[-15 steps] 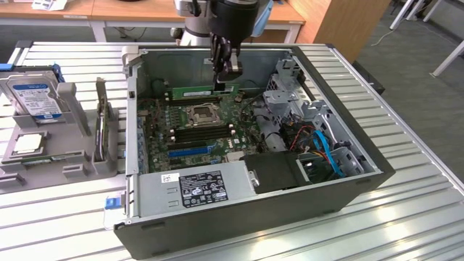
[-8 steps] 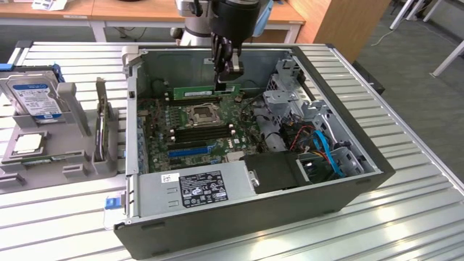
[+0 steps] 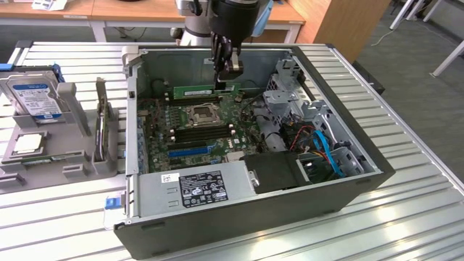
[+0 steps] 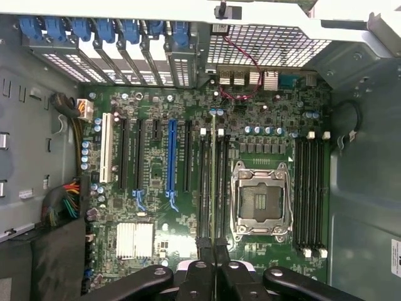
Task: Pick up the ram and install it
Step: 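Pick up the ram and move it above insertion slot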
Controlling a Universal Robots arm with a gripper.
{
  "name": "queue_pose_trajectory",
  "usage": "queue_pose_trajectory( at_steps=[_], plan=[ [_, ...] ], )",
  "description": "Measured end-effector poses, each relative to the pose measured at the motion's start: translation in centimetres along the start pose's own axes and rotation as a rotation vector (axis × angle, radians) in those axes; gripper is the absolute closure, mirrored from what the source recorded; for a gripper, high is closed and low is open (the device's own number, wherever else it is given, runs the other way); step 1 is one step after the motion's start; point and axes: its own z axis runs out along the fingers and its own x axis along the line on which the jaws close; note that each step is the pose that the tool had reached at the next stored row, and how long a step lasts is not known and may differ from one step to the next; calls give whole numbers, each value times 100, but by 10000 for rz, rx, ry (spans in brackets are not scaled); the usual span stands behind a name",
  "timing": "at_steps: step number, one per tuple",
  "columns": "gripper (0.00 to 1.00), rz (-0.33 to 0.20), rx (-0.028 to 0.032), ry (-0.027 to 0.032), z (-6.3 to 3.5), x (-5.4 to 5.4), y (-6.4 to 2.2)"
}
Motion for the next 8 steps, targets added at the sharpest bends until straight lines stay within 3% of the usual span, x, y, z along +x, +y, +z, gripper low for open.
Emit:
queue_pose_trajectory(
  at_steps=[8],
  plan=[
    [88,65,0,-2,1,-7,0]
  ],
)
